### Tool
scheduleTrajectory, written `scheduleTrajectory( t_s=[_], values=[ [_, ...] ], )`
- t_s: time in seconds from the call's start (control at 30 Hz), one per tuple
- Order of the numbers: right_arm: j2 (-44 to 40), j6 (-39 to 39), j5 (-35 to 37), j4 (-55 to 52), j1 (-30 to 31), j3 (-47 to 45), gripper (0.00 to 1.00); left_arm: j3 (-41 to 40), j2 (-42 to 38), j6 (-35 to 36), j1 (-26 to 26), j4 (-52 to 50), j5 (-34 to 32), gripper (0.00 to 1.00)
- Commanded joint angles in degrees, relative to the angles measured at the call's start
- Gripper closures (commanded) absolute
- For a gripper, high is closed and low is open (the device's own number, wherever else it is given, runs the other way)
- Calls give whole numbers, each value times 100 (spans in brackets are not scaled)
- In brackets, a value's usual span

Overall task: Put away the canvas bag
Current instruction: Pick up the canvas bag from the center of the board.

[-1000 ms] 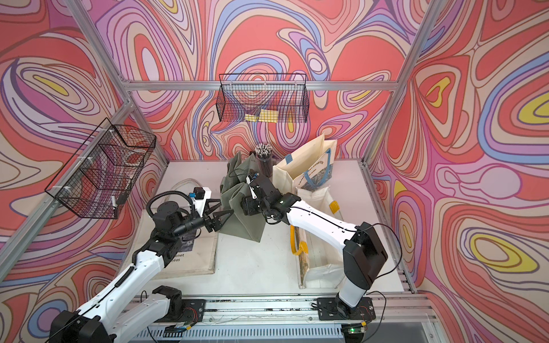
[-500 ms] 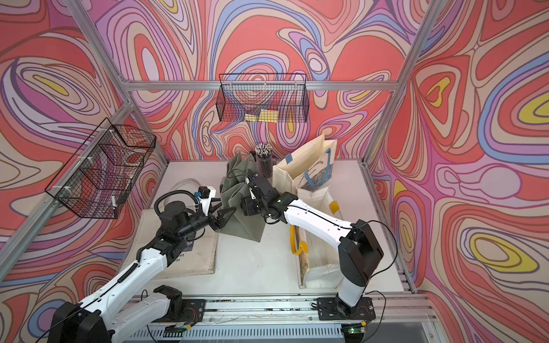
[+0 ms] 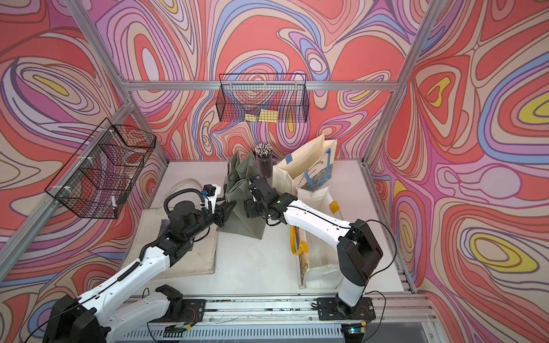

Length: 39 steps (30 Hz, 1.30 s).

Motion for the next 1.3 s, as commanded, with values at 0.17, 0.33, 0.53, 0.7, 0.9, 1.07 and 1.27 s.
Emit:
scheduleTrajectory(
  t_s=[0.17,0.33,0.53,0.7,0.9,1.07,1.27],
  values=[
    [-927,-155,96,651,10,-731,34,400,-42,-407,-129,-353,-638,100],
    [-1474,-643,-189,1149,147,-1174,34,902,-154,-683,-630,-1102,-1233,100],
    [-1913,-883,52,1240,436,-1452,32,1740,-188,-1265,-1476,-2143,-2854,100],
    [-2355,-823,542,1517,682,-1822,31,2225,-205,-1598,-2195,-2489,-4274,100],
    [-2802,-1053,1533,2082,1247,-2186,29,2862,49,-1956,-2804,-2862,-5817,100],
    [-2755,-1392,2114,2761,1626,-2376,28,3213,213,-2572,-2971,-3159,-6513,100],
    [-2532,-1547,2139,3736,1644,-2498,25,3546,278,-3245,-2984,-3719,-6839,100]
  ],
)
